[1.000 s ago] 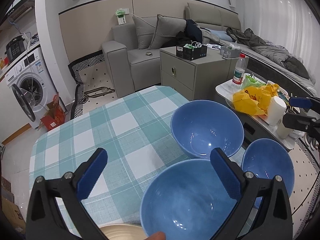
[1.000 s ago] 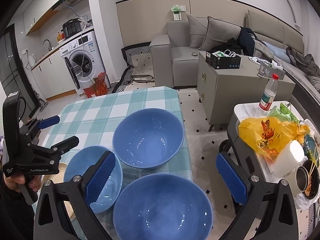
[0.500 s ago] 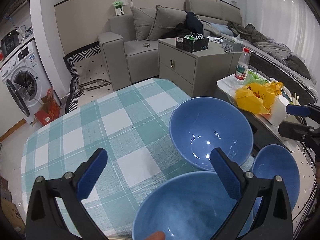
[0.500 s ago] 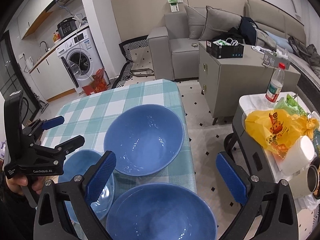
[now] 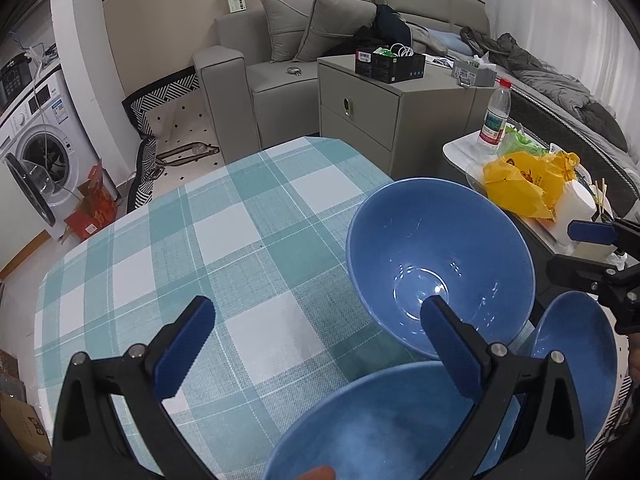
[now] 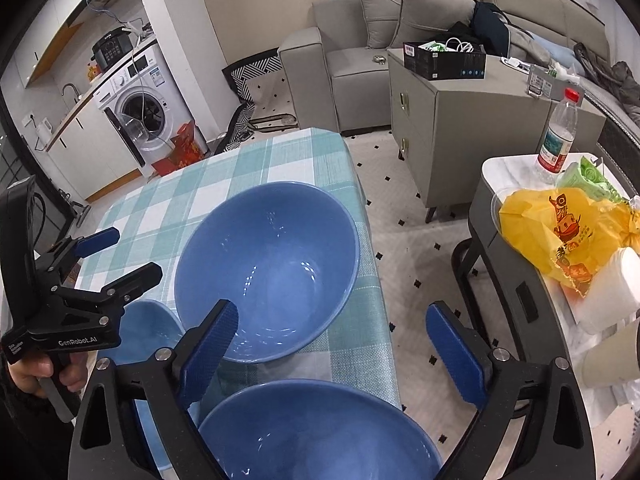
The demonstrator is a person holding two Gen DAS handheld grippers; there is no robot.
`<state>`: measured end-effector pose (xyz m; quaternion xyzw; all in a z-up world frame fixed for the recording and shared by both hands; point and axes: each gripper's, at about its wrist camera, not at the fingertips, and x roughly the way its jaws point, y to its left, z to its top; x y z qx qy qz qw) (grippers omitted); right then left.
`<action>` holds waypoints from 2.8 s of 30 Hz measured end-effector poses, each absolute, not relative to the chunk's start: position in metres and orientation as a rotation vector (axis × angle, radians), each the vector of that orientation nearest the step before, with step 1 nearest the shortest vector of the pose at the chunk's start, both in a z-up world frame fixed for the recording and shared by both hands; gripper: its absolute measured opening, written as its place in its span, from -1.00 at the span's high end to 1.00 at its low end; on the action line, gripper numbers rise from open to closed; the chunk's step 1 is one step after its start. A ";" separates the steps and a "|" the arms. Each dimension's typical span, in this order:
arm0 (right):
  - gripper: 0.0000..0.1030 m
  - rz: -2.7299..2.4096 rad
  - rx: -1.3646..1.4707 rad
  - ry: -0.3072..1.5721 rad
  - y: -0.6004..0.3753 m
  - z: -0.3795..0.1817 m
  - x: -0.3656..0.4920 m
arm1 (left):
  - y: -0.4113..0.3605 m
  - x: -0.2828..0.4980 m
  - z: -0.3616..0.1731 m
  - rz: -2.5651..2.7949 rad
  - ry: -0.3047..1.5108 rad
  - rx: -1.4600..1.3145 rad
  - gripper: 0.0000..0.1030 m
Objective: Organize plates and bowls
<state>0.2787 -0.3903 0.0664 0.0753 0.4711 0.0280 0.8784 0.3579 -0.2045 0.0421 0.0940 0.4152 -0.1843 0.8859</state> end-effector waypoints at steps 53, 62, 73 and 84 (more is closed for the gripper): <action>0.49 0.086 0.172 1.068 -0.386 0.028 0.309 | -0.232 0.376 0.009 -0.499 0.964 0.184 0.62; 0.54 0.073 0.151 1.059 -0.384 0.029 0.306 | -0.235 0.373 0.010 -0.493 0.944 0.206 0.67; 0.54 0.061 0.152 1.026 -0.386 0.038 0.301 | -0.239 0.370 0.020 -0.490 0.908 0.220 0.67; 0.54 0.055 0.147 0.976 -0.387 0.062 0.290 | -0.238 0.363 0.039 -0.493 0.866 0.210 0.67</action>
